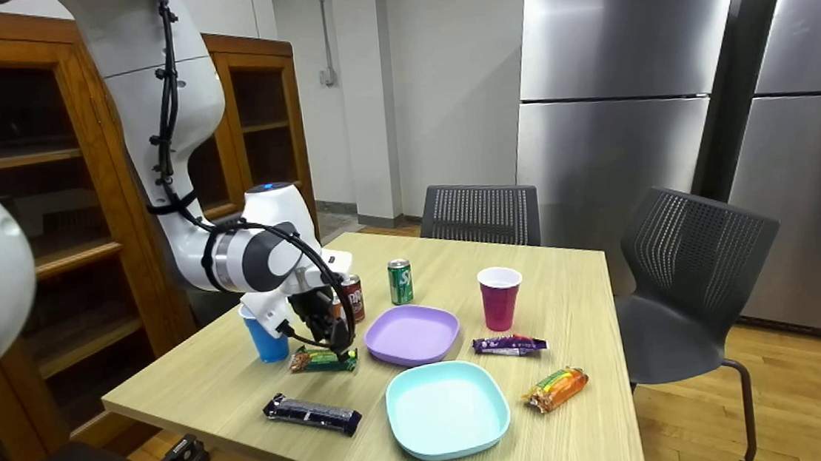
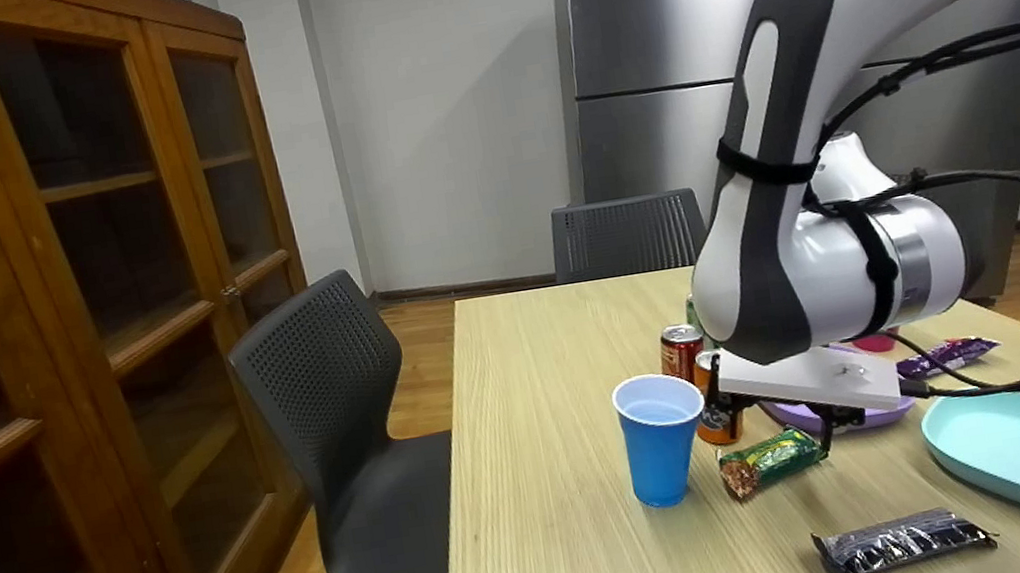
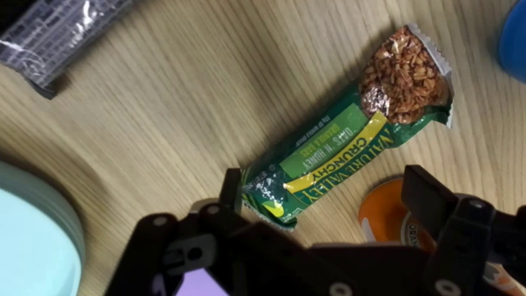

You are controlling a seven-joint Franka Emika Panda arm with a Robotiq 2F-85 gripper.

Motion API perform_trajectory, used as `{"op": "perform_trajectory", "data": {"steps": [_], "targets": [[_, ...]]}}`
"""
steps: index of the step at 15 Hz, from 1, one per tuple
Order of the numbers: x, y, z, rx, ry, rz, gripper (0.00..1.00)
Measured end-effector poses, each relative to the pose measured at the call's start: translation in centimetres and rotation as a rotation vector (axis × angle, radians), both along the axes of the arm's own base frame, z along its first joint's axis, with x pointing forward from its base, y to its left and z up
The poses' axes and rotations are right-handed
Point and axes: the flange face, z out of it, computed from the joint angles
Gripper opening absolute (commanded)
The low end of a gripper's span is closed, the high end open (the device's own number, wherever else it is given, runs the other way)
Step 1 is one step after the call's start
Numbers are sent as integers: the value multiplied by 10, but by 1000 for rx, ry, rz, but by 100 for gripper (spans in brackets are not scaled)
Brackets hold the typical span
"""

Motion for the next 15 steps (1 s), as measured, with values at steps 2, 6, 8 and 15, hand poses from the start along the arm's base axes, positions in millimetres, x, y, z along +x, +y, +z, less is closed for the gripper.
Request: {"op": "perform_trajectory", "data": {"steps": [2,6,8,15], "targets": [[3,3,-4,3,-1,-8,100],[6,6,-11,3,3,-11,100],[6,6,-15,1,7,-11,100],[3,5,-21,-5,21,-10,56]]}}
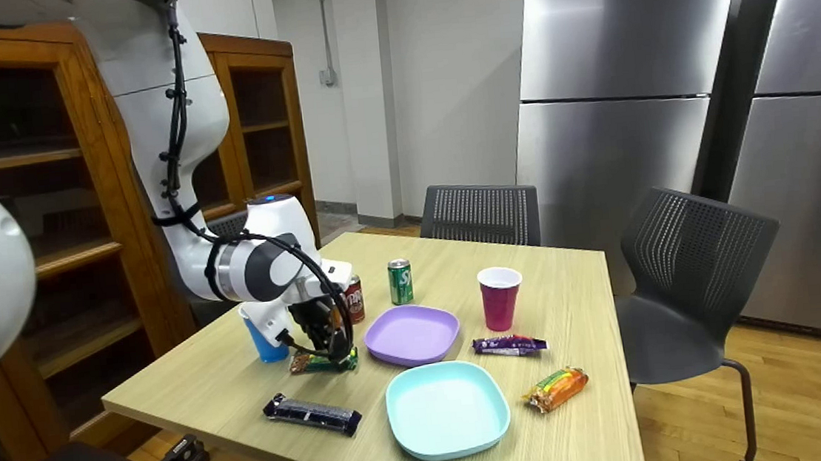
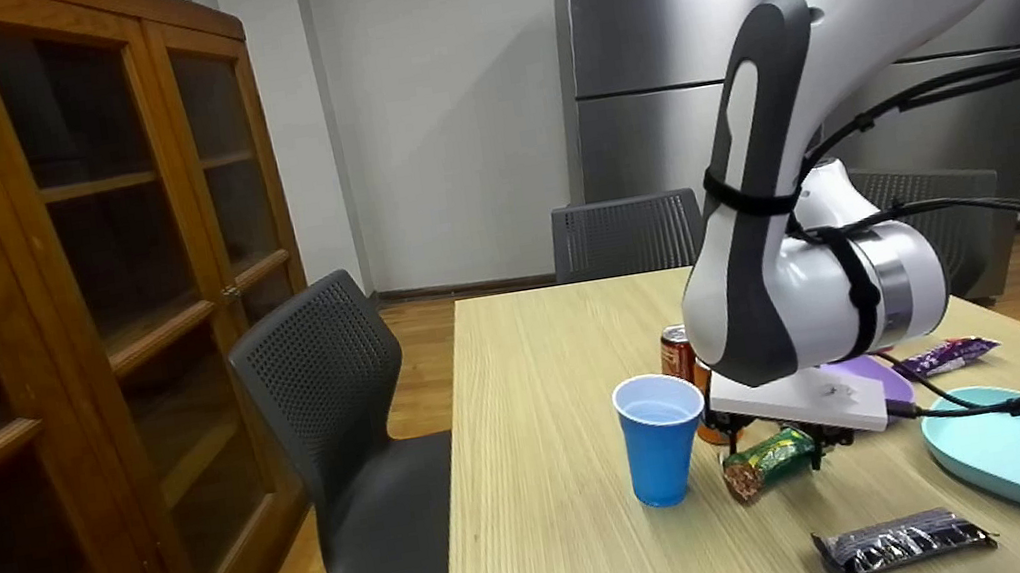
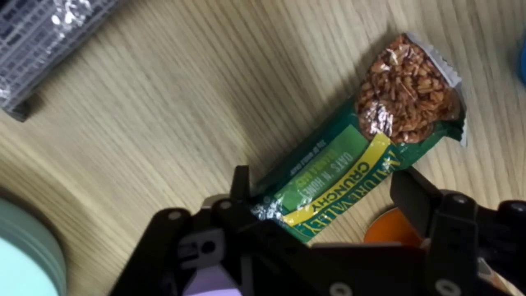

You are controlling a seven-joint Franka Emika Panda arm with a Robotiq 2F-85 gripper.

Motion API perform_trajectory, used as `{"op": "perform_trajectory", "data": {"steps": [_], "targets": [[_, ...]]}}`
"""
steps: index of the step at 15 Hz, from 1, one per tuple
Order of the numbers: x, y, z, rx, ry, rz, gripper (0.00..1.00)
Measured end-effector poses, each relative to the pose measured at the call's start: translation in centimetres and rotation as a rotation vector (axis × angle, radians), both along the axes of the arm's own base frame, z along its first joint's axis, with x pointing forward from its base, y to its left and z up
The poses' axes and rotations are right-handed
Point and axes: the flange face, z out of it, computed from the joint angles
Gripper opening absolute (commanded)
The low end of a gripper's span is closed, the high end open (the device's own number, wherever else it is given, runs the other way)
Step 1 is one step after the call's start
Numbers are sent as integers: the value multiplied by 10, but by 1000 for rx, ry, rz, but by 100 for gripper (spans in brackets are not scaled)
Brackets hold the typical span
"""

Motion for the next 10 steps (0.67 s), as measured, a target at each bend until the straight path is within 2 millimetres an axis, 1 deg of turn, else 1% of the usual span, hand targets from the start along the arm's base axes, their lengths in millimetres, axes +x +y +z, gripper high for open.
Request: {"op": "perform_trajectory", "data": {"steps": [2,6,10], "targets": [[-1,0,-1,-1,2,0,40],[1,2,1,2,-2,2,12],[-2,1,5,9,-1,-1,12]]}}
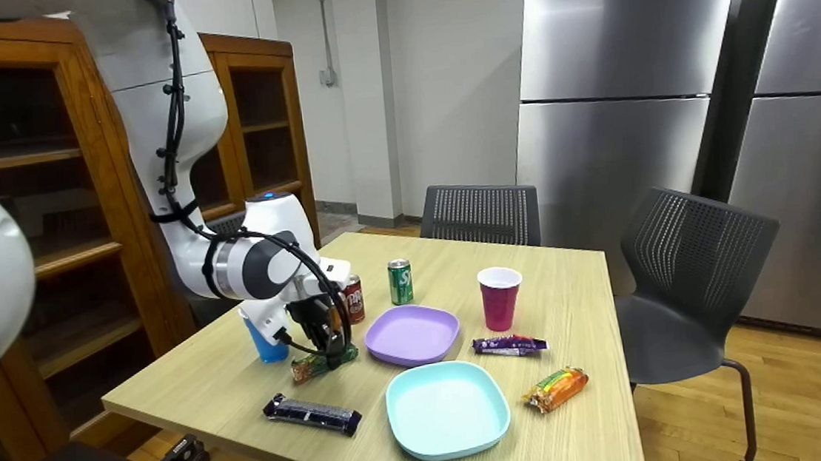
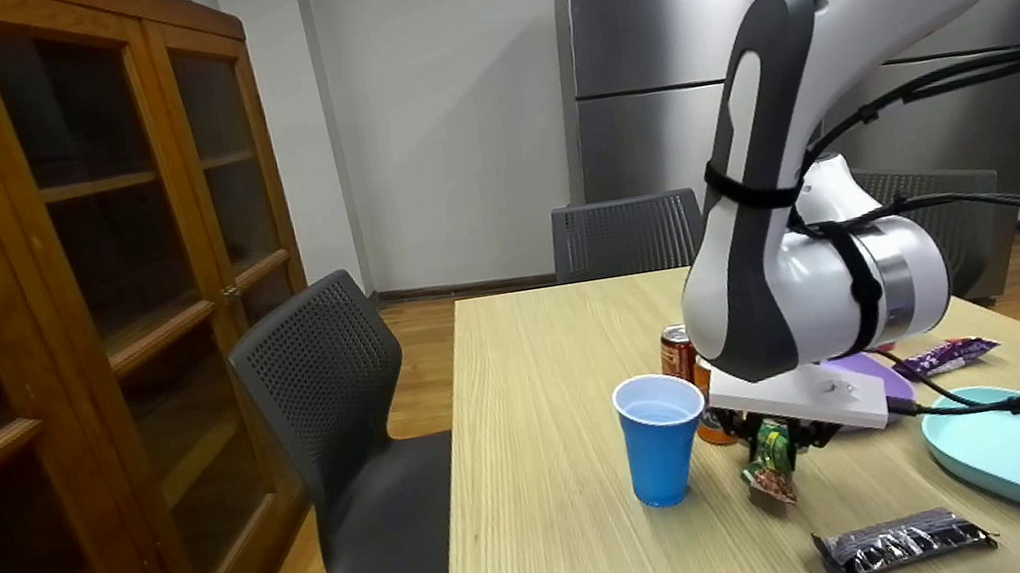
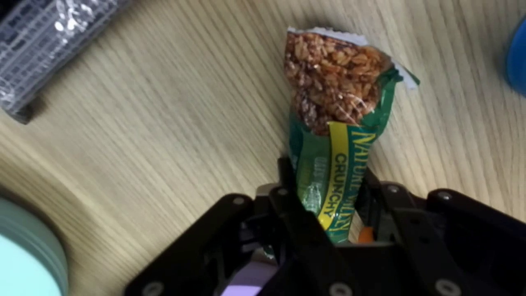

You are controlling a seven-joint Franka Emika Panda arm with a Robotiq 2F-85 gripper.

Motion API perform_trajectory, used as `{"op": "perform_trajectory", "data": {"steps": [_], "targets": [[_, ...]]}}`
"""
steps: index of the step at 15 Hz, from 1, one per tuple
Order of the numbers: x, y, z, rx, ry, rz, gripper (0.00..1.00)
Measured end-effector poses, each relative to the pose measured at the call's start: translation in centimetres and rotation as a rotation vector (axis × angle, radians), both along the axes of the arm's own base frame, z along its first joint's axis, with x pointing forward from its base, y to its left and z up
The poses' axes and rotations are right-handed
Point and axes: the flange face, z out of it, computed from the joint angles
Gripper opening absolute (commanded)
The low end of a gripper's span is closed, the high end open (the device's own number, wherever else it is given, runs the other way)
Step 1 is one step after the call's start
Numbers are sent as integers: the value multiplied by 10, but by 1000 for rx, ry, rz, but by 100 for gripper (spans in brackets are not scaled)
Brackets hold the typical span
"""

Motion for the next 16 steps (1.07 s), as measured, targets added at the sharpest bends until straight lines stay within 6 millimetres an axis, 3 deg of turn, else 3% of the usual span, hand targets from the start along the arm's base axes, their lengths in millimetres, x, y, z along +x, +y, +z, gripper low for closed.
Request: {"op": "perform_trajectory", "data": {"steps": [4,8,16], "targets": [[-16,-11,15,9,9,-21,12],[-36,-30,44,23,3,-60,12],[-68,-99,85,10,-27,-205,12]]}}
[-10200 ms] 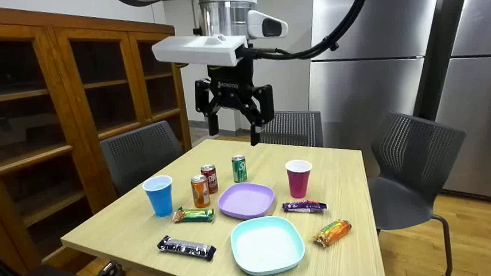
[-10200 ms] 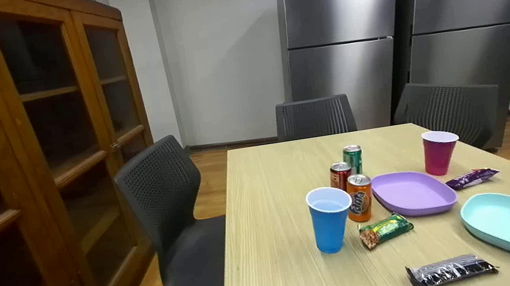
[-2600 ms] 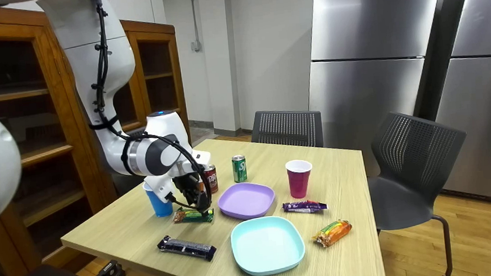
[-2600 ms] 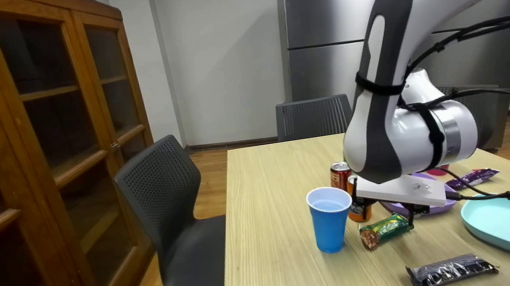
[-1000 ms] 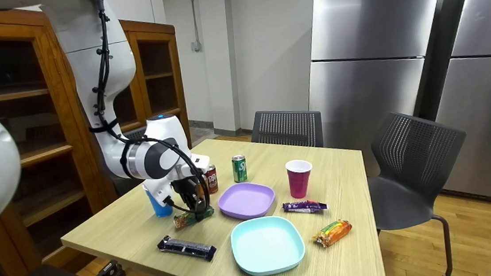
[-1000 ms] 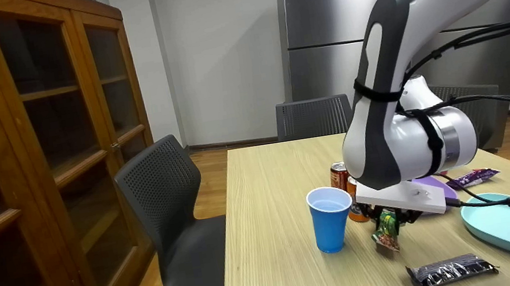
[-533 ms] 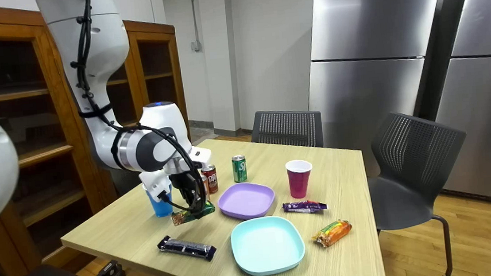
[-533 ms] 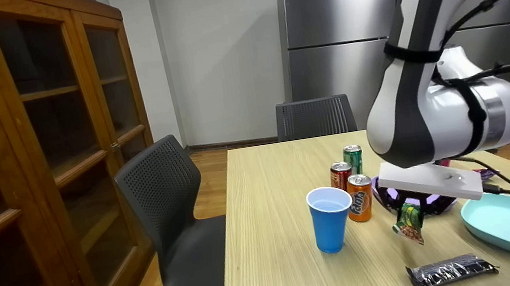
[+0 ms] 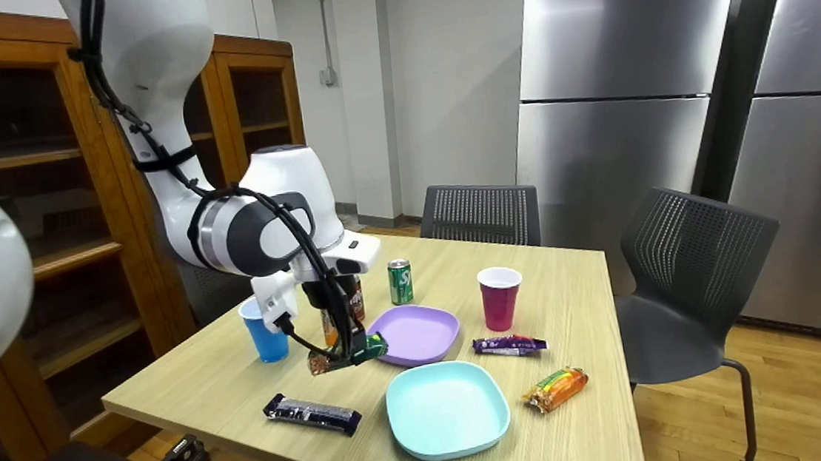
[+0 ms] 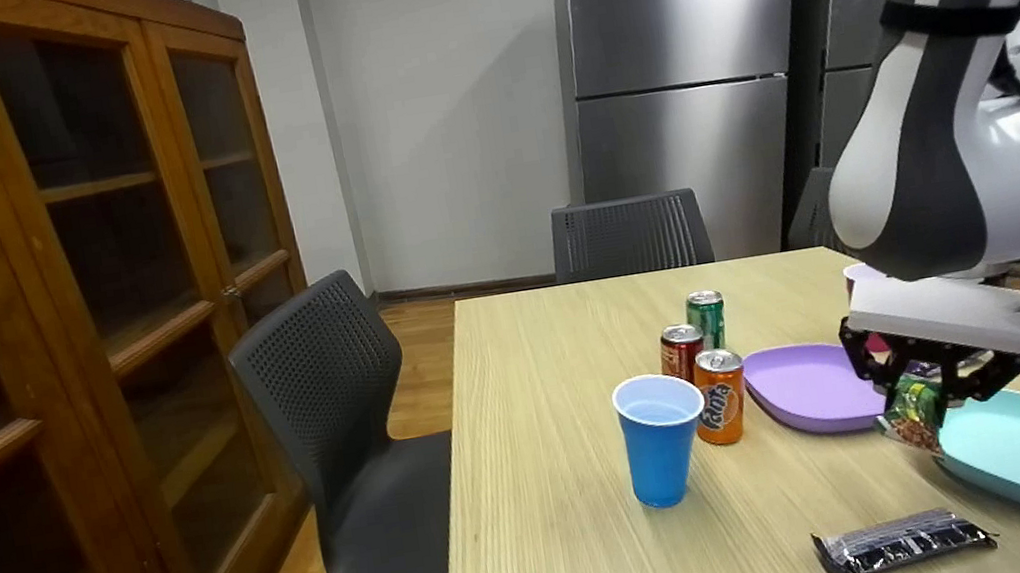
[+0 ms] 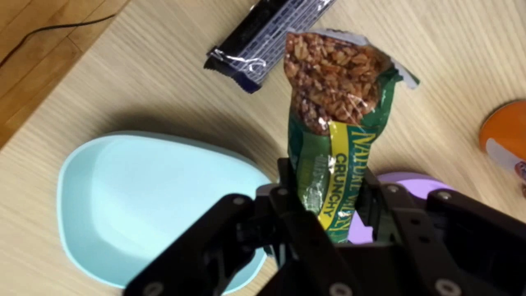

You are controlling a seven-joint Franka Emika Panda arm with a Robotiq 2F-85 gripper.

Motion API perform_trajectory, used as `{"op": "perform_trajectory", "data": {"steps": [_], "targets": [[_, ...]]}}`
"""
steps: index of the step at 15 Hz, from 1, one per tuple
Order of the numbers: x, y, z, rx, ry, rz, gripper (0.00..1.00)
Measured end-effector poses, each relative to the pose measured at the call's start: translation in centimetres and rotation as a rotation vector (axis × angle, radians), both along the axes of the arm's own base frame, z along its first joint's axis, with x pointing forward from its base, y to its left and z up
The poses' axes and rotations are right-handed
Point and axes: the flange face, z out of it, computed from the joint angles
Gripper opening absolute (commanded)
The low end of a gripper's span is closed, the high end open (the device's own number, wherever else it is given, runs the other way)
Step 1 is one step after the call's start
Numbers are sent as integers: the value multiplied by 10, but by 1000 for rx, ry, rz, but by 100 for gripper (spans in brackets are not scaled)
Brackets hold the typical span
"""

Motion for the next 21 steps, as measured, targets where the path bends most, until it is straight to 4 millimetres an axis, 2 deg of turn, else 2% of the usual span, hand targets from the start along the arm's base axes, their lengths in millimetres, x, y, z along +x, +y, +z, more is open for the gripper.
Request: {"op": "perform_trajectory", "data": {"steps": [8,12,17,21], "targets": [[-3,-58,9,-32,-18,-125,12],[7,-87,6,-50,-25,-181,12],[25,-125,-10,-82,-19,-236,12],[39,-132,-34,-99,13,-231,12]]}}
